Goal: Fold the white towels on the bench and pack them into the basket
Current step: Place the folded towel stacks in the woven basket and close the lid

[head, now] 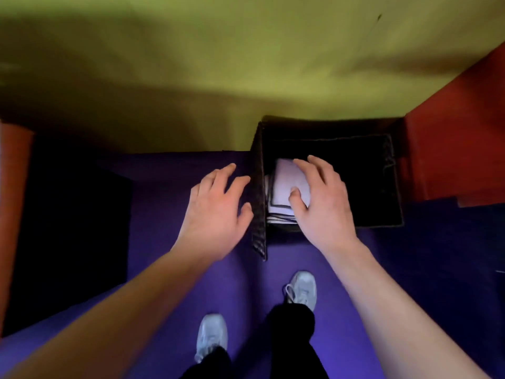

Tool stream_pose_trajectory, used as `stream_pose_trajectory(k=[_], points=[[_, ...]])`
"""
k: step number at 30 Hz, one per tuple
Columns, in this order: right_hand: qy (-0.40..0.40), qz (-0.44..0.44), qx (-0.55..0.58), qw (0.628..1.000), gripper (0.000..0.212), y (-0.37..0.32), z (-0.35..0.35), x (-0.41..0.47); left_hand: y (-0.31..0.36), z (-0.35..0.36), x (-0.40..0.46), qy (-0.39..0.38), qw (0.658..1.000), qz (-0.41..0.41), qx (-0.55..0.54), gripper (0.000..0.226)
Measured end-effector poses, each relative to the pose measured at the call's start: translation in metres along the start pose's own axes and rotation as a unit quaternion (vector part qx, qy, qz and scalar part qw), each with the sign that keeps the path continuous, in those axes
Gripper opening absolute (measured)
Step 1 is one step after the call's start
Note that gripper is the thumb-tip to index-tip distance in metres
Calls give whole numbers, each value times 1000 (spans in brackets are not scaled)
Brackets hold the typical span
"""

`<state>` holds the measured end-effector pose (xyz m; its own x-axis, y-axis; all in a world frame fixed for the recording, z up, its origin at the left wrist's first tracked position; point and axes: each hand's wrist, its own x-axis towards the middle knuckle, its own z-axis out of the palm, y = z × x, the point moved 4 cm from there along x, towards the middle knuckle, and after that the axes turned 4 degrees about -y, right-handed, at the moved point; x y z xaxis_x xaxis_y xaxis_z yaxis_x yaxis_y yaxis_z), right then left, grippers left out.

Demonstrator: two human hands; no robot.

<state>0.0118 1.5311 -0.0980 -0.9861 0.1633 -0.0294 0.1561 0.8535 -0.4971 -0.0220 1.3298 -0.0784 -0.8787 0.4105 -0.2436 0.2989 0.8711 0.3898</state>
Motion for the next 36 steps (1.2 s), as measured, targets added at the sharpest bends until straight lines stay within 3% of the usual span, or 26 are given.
stream_pose_trajectory(k=[6,12,19,26,36], points=[[3,-29,46,999,50,-125,-52,-22,-13,-113,-66,32,999,-24,15,49],[-34,-74,92,992,50,-228,-55,-21,-56,-188,-123,60,994,-94,7,47],[-100,-137,128,977,48,-338,-18,-12,-135,-242,-179,87,977,-193,9,44],[-145,-161,138,966,46,-447,58,5,-261,-278,-203,102,967,-234,27,41],[-132,-81,169,974,45,-563,173,45,-452,-320,-166,92,978,-187,4,43]])
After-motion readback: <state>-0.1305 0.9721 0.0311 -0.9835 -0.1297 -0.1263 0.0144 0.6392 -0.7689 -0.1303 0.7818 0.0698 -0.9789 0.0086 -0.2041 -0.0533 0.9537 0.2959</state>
